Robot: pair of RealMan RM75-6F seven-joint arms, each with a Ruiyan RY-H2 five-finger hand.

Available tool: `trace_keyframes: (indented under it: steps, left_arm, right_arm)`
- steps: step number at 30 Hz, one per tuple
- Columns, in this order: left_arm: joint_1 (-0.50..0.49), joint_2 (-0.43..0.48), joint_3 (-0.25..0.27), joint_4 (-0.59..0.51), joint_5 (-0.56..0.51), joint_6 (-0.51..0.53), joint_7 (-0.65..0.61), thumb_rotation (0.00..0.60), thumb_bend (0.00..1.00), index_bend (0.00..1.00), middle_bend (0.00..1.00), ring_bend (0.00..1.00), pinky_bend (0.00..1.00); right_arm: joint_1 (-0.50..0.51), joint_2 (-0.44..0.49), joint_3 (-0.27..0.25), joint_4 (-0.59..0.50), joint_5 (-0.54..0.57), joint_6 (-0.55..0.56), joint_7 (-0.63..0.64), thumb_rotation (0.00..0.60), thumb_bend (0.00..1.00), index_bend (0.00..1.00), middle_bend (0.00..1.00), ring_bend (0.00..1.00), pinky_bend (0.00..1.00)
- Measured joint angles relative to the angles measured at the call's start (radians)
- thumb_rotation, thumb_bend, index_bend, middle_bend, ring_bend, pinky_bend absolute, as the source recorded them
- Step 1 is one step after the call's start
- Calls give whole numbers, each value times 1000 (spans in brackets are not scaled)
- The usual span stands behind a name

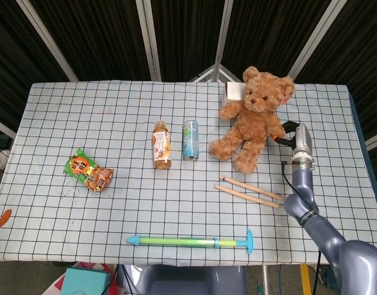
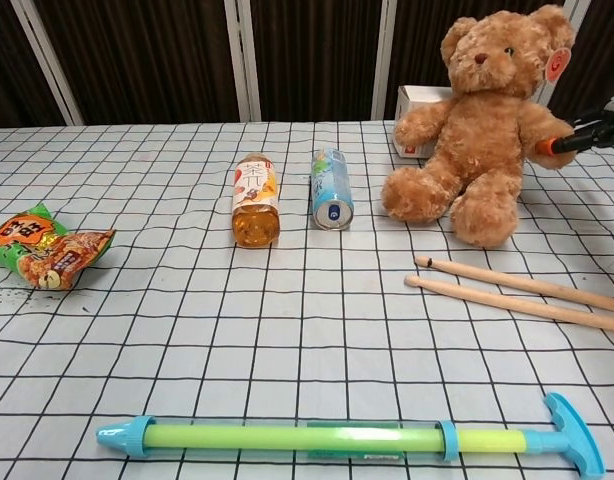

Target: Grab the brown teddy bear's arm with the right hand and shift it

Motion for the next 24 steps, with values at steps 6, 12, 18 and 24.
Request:
trace_keyframes:
  steps: [6,12,18,24]
  left_arm:
    - [2,1,1,-1,2,4,-3,600,310,171,0,0,118]
    - [3,4,0,1,2,4,-10,600,310,171,0,0,118]
    - [0,2,0,1,0,0,-4,600,310,171,0,0,118]
    - [-1,-1,0,-1,-1,0,3,600,310,171,0,0,118]
  right_arm:
    - [0,-1,-5,-8,-4,7,-18,600,390,640,620,424,0]
    - [-4,-14,-6,29,10,-13,-30,600,389,640,620,424,0]
    - [8,-9,5,37,3,-10,-24,600,389,640,620,424,0]
    - [1,-10,-1,35,-2,-17,-27,600,390,640,620,424,0]
